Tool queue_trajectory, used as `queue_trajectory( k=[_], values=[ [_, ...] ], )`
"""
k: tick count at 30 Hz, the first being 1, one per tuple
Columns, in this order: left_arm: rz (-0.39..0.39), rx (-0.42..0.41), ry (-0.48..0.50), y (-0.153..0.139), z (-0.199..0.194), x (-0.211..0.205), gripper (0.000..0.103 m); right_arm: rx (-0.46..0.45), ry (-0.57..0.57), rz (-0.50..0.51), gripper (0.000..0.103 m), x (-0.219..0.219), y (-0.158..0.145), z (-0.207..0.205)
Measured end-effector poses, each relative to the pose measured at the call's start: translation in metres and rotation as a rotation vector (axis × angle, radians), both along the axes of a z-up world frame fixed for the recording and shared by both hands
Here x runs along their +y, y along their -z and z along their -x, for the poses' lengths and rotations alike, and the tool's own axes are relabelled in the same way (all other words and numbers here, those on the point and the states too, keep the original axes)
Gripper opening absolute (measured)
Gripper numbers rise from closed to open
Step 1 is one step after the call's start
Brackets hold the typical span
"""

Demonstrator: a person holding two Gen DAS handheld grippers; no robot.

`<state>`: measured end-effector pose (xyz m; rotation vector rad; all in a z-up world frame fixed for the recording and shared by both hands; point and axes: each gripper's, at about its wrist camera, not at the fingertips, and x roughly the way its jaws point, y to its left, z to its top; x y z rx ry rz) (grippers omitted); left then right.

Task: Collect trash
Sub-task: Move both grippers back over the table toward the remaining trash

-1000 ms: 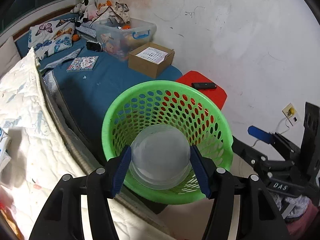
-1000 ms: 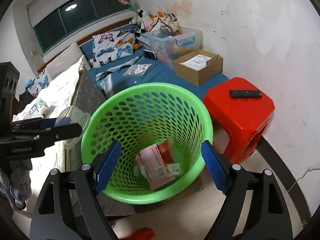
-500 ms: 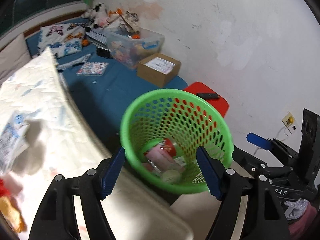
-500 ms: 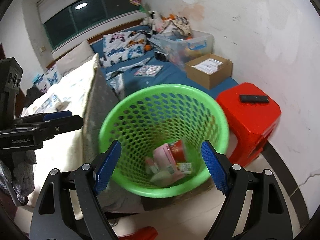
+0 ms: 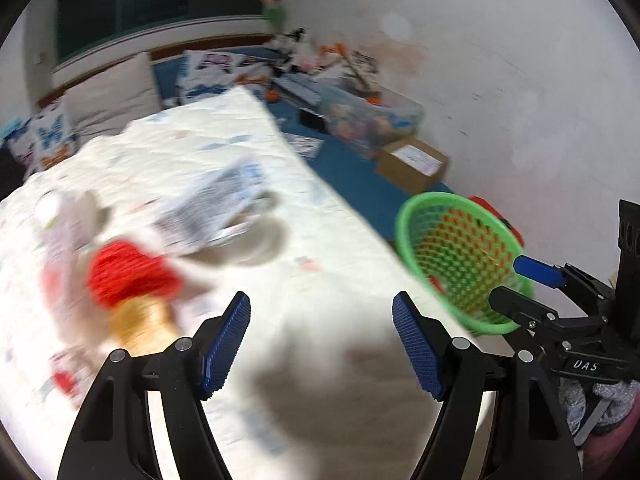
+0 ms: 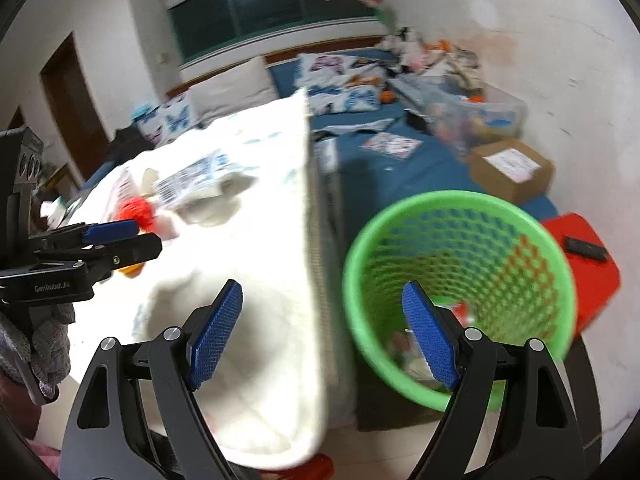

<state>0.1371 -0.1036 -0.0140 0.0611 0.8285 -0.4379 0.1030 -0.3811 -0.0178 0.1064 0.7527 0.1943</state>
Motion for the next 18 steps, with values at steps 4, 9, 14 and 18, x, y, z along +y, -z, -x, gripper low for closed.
queue_trajectory(
  k=[4,9,14,18],
  values=[
    [-0.021,-0.017,-0.095,0.002,0.005,0.041,0.071,0.007,-0.072,-0.001,0.082,0.033,0.002,-0.01],
    [-0.047,-0.037,-0.255,0.006,0.007,0.1,0.071,0.014,-0.145,-0.009,0.082,0.067,0.001,-0.024],
    [-0.05,0.002,-0.385,0.018,-0.003,0.146,0.071,0.022,-0.215,-0.009,0.082,0.101,0.002,-0.034],
    [-0.041,0.037,-0.424,0.03,-0.009,0.165,0.071,0.029,-0.259,-0.009,0.082,0.124,0.004,-0.04]
  ],
)
